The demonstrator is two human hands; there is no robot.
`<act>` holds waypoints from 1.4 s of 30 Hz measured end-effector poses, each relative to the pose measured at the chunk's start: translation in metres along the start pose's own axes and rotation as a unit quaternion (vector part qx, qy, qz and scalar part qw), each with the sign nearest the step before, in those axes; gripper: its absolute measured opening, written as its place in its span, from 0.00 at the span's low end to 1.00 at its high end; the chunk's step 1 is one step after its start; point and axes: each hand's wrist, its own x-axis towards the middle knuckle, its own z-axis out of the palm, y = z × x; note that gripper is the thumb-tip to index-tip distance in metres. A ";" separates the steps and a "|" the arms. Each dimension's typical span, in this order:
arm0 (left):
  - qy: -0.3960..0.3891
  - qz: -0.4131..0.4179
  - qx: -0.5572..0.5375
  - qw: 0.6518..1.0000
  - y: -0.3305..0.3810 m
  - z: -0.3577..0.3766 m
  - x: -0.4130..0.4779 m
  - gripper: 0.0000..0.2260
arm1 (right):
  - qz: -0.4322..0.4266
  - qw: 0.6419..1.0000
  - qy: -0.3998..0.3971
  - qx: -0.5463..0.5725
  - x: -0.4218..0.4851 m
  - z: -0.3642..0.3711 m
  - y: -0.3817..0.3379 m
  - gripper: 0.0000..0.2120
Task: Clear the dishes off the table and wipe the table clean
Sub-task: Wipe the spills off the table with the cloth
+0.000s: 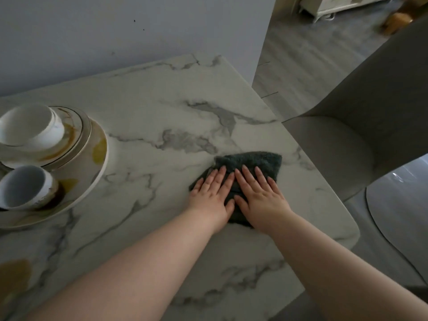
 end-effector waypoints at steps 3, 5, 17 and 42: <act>-0.005 -0.011 -0.005 1.000 0.012 -0.016 0.045 0.28 | 0.011 1.000 -0.006 0.002 0.037 -0.018 0.028 0.30; -0.005 -0.012 0.004 1.000 0.021 -0.025 0.073 0.28 | 0.016 1.000 -0.008 0.006 0.057 -0.026 0.047 0.30; -0.019 -0.006 0.012 1.000 0.049 -0.027 0.089 0.27 | 0.057 0.998 -0.019 0.024 0.052 -0.030 0.067 0.30; -0.020 -0.051 -0.034 0.998 -0.098 0.054 -0.206 0.28 | -0.057 0.997 -0.050 -0.016 -0.115 0.058 -0.179 0.31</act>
